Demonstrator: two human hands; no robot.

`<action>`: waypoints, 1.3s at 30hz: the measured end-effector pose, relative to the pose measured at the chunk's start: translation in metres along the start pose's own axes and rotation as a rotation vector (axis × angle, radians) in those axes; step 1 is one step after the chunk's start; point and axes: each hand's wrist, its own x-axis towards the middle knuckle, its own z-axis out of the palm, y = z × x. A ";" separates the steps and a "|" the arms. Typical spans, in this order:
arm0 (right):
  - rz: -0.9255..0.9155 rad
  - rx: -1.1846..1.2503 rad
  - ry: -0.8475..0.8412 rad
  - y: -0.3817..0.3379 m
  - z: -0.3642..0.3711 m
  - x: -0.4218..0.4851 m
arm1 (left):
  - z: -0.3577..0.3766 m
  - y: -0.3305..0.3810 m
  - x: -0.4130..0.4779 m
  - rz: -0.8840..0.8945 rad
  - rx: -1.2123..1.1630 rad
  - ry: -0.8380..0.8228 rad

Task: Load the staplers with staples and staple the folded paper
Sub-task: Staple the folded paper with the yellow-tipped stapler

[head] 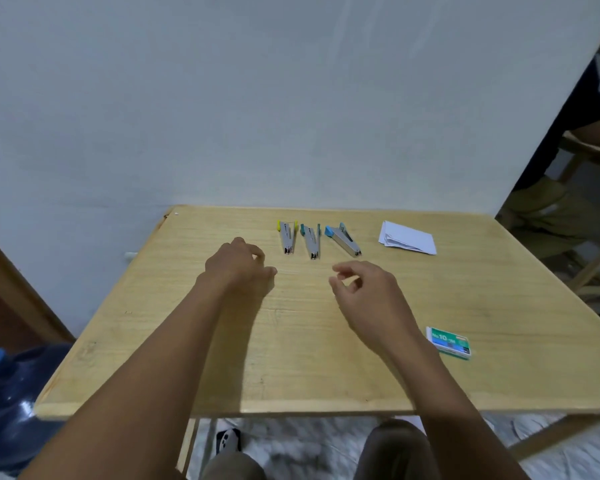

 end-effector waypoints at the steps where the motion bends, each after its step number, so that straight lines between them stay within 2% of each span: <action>1: 0.015 0.005 0.022 0.006 -0.009 -0.011 | 0.000 0.004 -0.003 -0.004 -0.014 0.021; 5: 0.061 0.014 0.167 0.040 -0.050 -0.050 | 0.012 0.027 -0.035 0.130 0.005 0.245; 7: 0.091 -0.015 0.229 0.058 -0.069 -0.064 | 0.025 0.045 -0.058 0.225 -0.103 0.330; 10: 0.147 -0.104 0.220 0.084 -0.088 -0.076 | 0.055 0.077 -0.101 0.375 -0.267 0.289; 14: 0.192 -0.164 0.010 0.102 -0.097 -0.081 | 0.091 0.106 -0.138 0.484 -0.186 0.211; 17: 0.131 -0.268 0.004 0.110 -0.091 -0.079 | 0.100 0.118 -0.143 0.561 -0.148 0.129; 20: 0.118 -0.255 0.006 0.116 -0.089 -0.077 | 0.103 0.130 -0.137 0.631 -0.134 0.053; 27: 0.076 -0.190 -0.110 0.119 -0.097 -0.068 | 0.108 0.147 -0.128 0.735 -0.224 -0.042; 34: 0.140 -0.200 0.071 0.106 -0.081 -0.068 | 0.107 0.145 -0.132 0.737 -0.351 0.019; 39: 0.148 -0.249 0.142 0.105 -0.075 -0.071 | 0.105 0.142 -0.140 0.699 -0.391 0.034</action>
